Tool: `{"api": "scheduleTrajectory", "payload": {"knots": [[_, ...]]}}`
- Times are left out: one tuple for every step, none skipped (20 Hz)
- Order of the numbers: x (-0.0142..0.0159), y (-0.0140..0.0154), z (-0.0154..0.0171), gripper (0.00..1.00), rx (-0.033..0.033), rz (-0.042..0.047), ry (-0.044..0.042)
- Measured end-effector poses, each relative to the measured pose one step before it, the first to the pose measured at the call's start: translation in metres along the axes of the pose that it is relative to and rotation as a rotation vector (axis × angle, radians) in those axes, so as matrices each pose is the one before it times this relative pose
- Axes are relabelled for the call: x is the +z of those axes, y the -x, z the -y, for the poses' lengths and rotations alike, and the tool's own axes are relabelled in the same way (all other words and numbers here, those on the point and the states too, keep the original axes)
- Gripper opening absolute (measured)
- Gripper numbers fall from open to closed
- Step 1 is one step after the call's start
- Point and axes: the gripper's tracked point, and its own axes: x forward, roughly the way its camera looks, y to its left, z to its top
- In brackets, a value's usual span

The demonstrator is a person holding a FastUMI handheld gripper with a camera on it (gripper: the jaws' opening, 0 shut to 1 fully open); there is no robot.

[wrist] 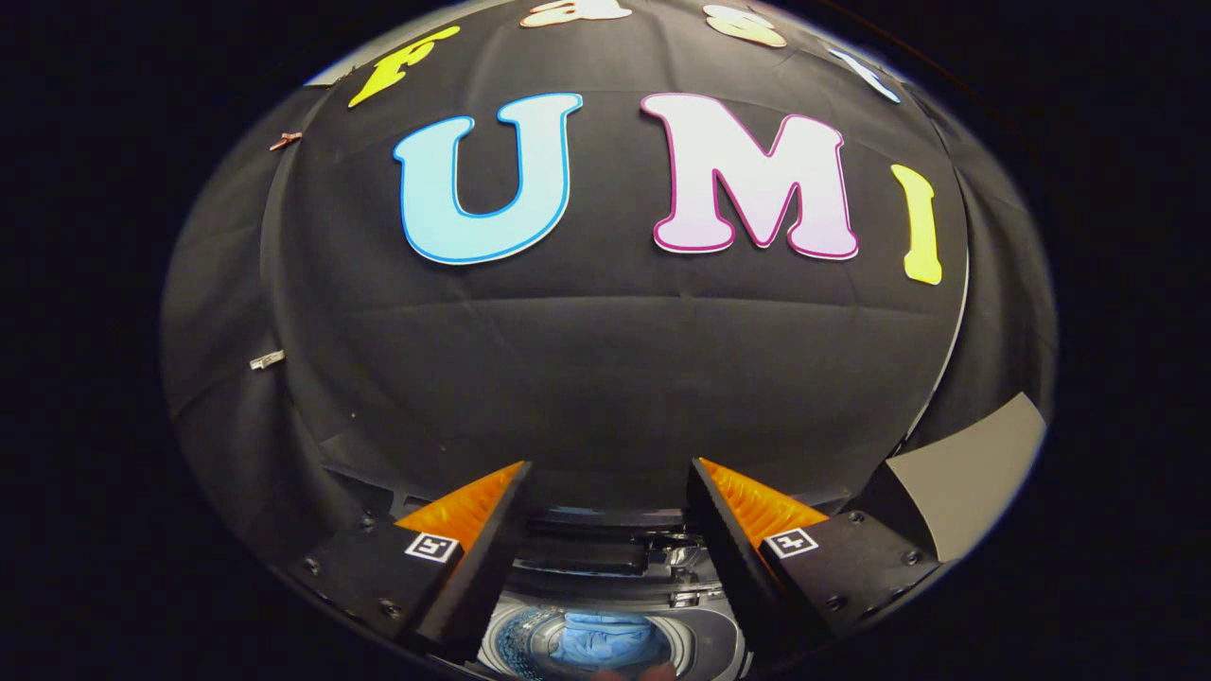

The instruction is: Put the clothes into the washing machine and then close the washing machine lid.

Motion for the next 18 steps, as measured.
{"api": "scheduleTrajectory", "payload": {"knots": [[-0.00185, 0.00291, -0.00071, 1.0, 0.00118, -0.00101, -0.0024], [-0.00121, 0.00268, -0.00034, 1.0, 0.00284, -0.00321, -0.00161], [-0.00126, 0.00414, -0.00081, 1.0, 0.00298, 0.00075, 0.00526], [-0.00152, 0.00462, -0.00045, 1.0, 0.00213, 0.00564, 0.00663], [-0.00134, 0.00465, -0.00043, 1.0, 0.00092, 0.013, 0.00099], [-0.00097, 0.00337, 0.00014, 1.0, -0.00006, 0.0175, 0.00064], [-0.0007, 0.00341, -0.00036, 1.0, -0.00096, 0.01761, 0.00188], [-0.00074, 0.00269, -0.00026, 1.0, -0.00143, 0.01479, 0.00264], [-0.0016, 0.00241, 0.00049, 1.0, -0.00075, 0.01242, 0.00067], [-0.00127, 0.00148, -0.00007, 1.0, 0.00002, 0.01274, -0.0016], [0.00016, 0.0033, -0.00004, 1.0, 0.00036, 0.01323, -0.00068], [-0.00088, 0.00314, -0.00076, 1.0, 0.00008, 0.01256, 0.00295], [-0.00115, 0.00155, 0.00035, 1.0, -0.00018, 0.00731, 0.0035], [-0.00083, 0.00158, -0.00051, 1.0, -0.00035, 0.0033, 0.00025], [-0.0009, 0.00217, 0.00049, 1.0, -0.00042, -0.00231, -0.00192], [-0.00114, 0.00224, -0.00075, 1.0, 0.00007, -0.00096, -0.00018], [-0.00122, 0.00341, -0.00031, 1.0, -0.00006, 0.00026, 0.0003], [-0.00122, 0.00462, -0.00004, 1.0, 0.00054, 0.00212, 0.00218]]}}
